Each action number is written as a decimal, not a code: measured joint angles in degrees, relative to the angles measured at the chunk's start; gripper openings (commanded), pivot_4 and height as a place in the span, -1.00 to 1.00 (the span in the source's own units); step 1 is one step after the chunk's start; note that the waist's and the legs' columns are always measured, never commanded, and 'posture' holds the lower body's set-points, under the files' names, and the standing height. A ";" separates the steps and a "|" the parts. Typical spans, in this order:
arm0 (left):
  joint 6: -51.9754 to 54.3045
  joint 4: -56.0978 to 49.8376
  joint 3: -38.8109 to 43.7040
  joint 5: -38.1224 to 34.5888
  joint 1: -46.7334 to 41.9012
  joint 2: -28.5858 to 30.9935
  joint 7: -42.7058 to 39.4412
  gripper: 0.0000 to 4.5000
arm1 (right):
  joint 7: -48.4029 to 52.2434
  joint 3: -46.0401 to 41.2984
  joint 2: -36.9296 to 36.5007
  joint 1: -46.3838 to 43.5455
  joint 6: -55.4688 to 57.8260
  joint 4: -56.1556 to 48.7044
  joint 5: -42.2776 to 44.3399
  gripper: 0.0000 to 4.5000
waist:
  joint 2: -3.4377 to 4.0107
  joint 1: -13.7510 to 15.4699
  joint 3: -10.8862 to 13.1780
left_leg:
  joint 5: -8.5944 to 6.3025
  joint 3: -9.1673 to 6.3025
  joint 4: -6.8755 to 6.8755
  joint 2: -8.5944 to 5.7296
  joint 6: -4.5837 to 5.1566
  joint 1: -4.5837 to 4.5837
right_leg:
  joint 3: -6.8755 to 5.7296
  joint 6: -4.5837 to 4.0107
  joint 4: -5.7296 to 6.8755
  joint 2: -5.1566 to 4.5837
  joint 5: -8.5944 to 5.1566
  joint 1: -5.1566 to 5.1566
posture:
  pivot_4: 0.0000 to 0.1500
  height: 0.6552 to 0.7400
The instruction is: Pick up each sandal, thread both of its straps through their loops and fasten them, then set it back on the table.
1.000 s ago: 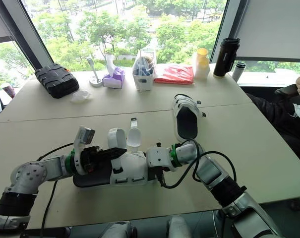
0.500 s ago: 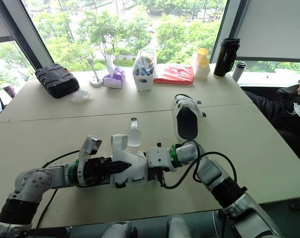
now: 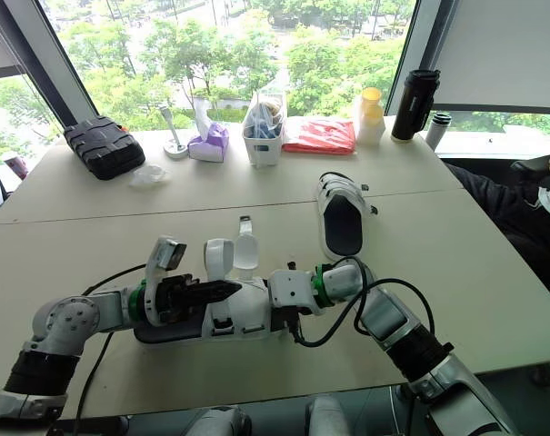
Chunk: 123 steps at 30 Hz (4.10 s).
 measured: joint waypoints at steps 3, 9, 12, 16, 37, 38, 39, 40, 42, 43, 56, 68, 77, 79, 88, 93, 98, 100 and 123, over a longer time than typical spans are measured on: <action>0.12 0.19 0.00 0.44 0.03 0.17 -0.57 -0.97 | -0.10 0.00 -0.01 0.06 0.00 -0.04 0.00 -1.00 | 0.00 -0.01 0.00 | 0.00 0.00 0.00 0.00 0.00 0.00 | 0.00 0.00 0.00 0.00 0.00 0.00 | 1.00 1.00; 0.59 0.07 -0.01 0.74 0.46 0.24 -0.88 -0.97 | -0.16 0.00 -0.01 0.09 0.00 -0.06 0.00 -1.00 | 0.00 -0.02 0.00 | -0.01 0.00 -0.01 0.00 -0.01 0.00 | 0.00 0.00 -0.01 0.00 0.00 0.00 | 1.00 1.00; 0.74 -0.29 -0.01 0.82 0.90 0.24 -0.92 -0.97 | -0.16 0.00 -0.01 0.09 0.00 -0.07 0.00 -1.00 | 0.00 -0.02 0.00 | -0.01 0.00 -0.01 0.01 -0.01 0.00 | 0.00 0.01 -0.01 0.00 -0.01 0.00 | 1.00 1.00; -0.10 -1.44 -0.30 1.95 1.56 0.23 -1.31 -0.97 | -0.17 0.00 -0.01 0.10 0.00 -0.08 0.00 -1.00 | 0.00 0.00 0.01 | -0.01 0.00 -0.01 0.01 -0.02 0.00 | 0.00 0.01 -0.02 0.00 -0.01 -0.01 | 1.00 1.00; -10.60 -2.58 -2.96 11.99 2.20 -0.65 -7.81 -0.97 | -0.07 0.01 -0.13 0.99 0.04 -1.53 0.00 -1.00 | 0.00 -0.10 -0.01 | 0.00 0.01 -0.71 0.12 -0.04 0.05 | -0.04 -0.04 -0.66 0.09 0.05 -0.01 | 1.00 1.00; -10.14 -2.67 -2.99 11.94 2.29 -0.42 -8.19 -0.97 | -0.06 0.01 -0.13 1.02 0.04 -1.58 0.00 -1.00 | 0.00 -0.11 -0.01 | 0.00 0.01 -0.73 0.13 -0.04 0.05 | -0.03 -0.04 -0.68 0.10 0.05 -0.01 | 1.00 1.00; -9.81 -2.77 -3.02 11.89 2.49 -0.20 -8.54 -0.97 | -0.06 0.02 -0.13 1.06 0.04 -1.63 0.00 -1.00 | 0.01 -0.13 -0.01 | 0.00 0.01 -0.74 0.13 -0.04 0.05 | -0.03 -0.04 -0.69 0.10 0.05 -0.01 | 1.00 1.00; -9.69 -2.78 -3.02 11.88 2.61 -0.04 -8.79 -0.97 | -0.07 0.02 -0.13 1.07 0.05 -1.65 0.00 -1.00 | 0.01 -0.12 -0.01 | 0.00 0.01 -0.74 0.14 -0.04 0.05 | -0.04 -0.04 -0.69 0.10 0.05 -0.01 | 1.00 1.00; -9.70 -2.81 -3.02 11.91 2.71 0.18 -9.16 -0.97 | -0.07 0.01 -0.13 1.07 0.06 -1.65 0.00 -1.00 | 0.01 -0.12 -0.01 | 0.00 0.01 -0.74 0.14 -0.04 0.05 | -0.04 -0.04 -0.70 0.10 0.05 -0.01 | 1.00 1.00; -9.80 -2.81 -3.02 11.94 2.71 0.20 -9.37 -0.97 | -0.07 0.02 -0.13 1.07 0.07 -1.65 0.00 -1.00 | 0.01 -0.12 -0.01 | 0.00 0.01 -0.75 0.14 -0.04 0.05 | -0.04 -0.05 -0.70 0.10 0.05 -0.01 | 1.00 1.00; -16.05 -5.89 -3.49 14.98 4.02 1.00 -11.62 -0.97 | -0.15 0.01 -0.15 1.34 0.22 -2.03 0.00 -1.00 | 0.01 -0.14 -0.01 | 0.00 0.02 -0.79 0.16 -0.04 0.04 | -0.04 -0.08 -0.74 0.11 0.07 -0.02 | 1.00 1.00; -22.16 -9.93 -5.99 19.87 8.55 3.40 -13.52 -0.97 | -0.22 0.01 -0.15 1.40 0.59 -2.31 -0.01 -1.00 | 0.01 -0.10 -0.01 | -0.01 0.03 -0.82 0.20 -0.04 0.03 | -0.04 -0.10 -0.76 0.14 0.07 -0.04 | 1.00 1.00; -31.88 -9.32 -8.22 26.47 10.76 3.90 -15.91 -0.97 | -0.24 0.04 -0.14 1.46 0.77 -2.48 -0.01 -1.00 | 0.02 -0.07 -0.01 | -0.01 0.04 -0.85 0.24 -0.03 0.03 | -0.04 -0.17 -0.78 0.18 0.11 -0.06 | 1.00 1.00; -32.90 -9.30 -8.21 27.06 10.80 3.89 -15.89 -0.86 | -0.27 0.04 -0.14 1.46 0.84 -2.48 -0.01 -1.00 | 0.03 -0.05 -0.01 | -0.01 0.04 -0.85 0.26 -0.03 0.03 | -0.04 -0.16 -0.78 0.20 0.10 -0.06 | 1.00 1.00; -31.21 -13.28 -1.85 22.86 16.07 6.34 -14.34 0.93 | -0.28 0.04 -0.21 1.45 0.89 -2.50 -0.05 -1.00 | 0.04 0.03 -0.01 | -0.01 0.04 -0.84 0.28 -0.03 0.03 | -0.04 -0.10 -0.78 0.21 0.07 -0.04 | 1.00 1.00; -30.91 -18.94 4.50 19.89 25.52 9.10 -13.12 0.97 | -0.27 0.10 -0.16 1.46 0.88 -2.52 -0.04 -1.00 | 0.06 -0.05 -0.01 | -0.01 0.05 -0.87 0.31 -0.03 0.02 | -0.02 -0.13 -0.82 0.23 0.07 -0.06 | 1.00 1.00; -33.25 -21.45 6.52 20.62 35.25 10.34 -13.78 0.97 | -0.28 0.11 -0.15 1.39 0.87 -2.37 -0.05 -1.00 | 0.05 0.00 -0.01 | -0.02 0.09 -0.85 0.31 -0.04 0.02 | -0.01 -0.14 -0.84 0.22 0.03 -0.06 | 1.00 1.00; -34.96 -21.47 6.35 22.11 37.35 10.31 -14.18 0.97 | -0.27 0.10 -0.19 1.35 0.87 -2.31 -0.05 -1.00 | 0.03 0.11 -0.01 | -0.02 0.08 -0.85 0.33 -0.04 0.02 | -0.02 -0.14 -0.84 0.23 0.02 -0.06 | 1.00 1.00; -49.67 -14.26 -6.04 34.97 32.14 1.06 -11.37 0.74 | -0.32 0.13 -0.19 1.24 0.71 -2.15 -0.21 -1.00 | 0.07 0.22 -0.03 | -0.02 0.08 -0.81 0.34 -0.04 0.03 | -0.05 -0.18 -0.82 0.26 0.05 -0.02 | 1.00 1.00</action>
